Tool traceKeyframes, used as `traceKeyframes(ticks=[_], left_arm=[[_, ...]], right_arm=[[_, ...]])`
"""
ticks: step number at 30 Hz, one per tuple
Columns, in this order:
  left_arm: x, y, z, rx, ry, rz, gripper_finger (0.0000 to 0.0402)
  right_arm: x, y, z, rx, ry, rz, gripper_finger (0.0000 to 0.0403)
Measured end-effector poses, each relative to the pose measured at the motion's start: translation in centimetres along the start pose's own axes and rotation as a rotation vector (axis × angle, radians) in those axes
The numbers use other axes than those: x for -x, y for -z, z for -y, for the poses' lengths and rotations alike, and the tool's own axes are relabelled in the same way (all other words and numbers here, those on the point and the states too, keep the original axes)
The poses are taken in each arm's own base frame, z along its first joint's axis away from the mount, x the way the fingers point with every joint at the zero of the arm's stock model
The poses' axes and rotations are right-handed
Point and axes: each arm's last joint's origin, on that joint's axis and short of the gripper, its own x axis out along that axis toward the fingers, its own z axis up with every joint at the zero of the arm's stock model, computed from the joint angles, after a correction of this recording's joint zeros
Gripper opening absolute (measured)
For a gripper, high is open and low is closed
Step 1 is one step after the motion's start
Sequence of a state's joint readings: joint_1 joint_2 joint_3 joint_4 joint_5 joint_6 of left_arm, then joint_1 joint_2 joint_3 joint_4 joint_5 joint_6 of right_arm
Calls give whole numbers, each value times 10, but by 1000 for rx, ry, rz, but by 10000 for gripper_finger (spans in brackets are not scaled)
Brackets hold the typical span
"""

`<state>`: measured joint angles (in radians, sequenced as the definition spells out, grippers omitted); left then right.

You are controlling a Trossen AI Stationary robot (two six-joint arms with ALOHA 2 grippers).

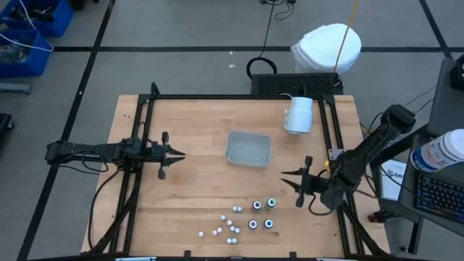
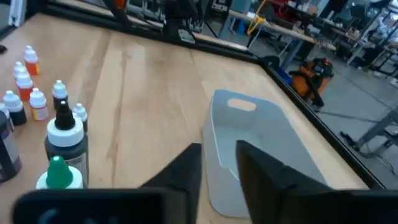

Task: Pick & Place food coloring
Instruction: Put the large green food coloring bottle into the gray bin

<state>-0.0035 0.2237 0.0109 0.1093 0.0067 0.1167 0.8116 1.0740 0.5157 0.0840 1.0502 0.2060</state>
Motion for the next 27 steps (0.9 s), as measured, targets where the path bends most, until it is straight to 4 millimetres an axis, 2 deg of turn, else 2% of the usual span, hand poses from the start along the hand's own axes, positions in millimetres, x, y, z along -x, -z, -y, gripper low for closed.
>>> traceKeyframes(ticks=[3,6,11,19,27], left_arm=[[0,0,0,-13,-3,-1,63],[0,0,0,-12,-8,-1,63],[0,0,0,-2,-7,-6,63],[0,1,0,16,-7,-8,63],[0,0,0,17,-7,-8,63]], right_arm=[[-1,0,-1,-11,-29,49,155],[0,6,-4,1,-146,69,196],[1,21,-5,-50,-309,114,239],[0,36,-8,-136,-405,182,250],[-13,34,-22,-104,-376,147,248]])
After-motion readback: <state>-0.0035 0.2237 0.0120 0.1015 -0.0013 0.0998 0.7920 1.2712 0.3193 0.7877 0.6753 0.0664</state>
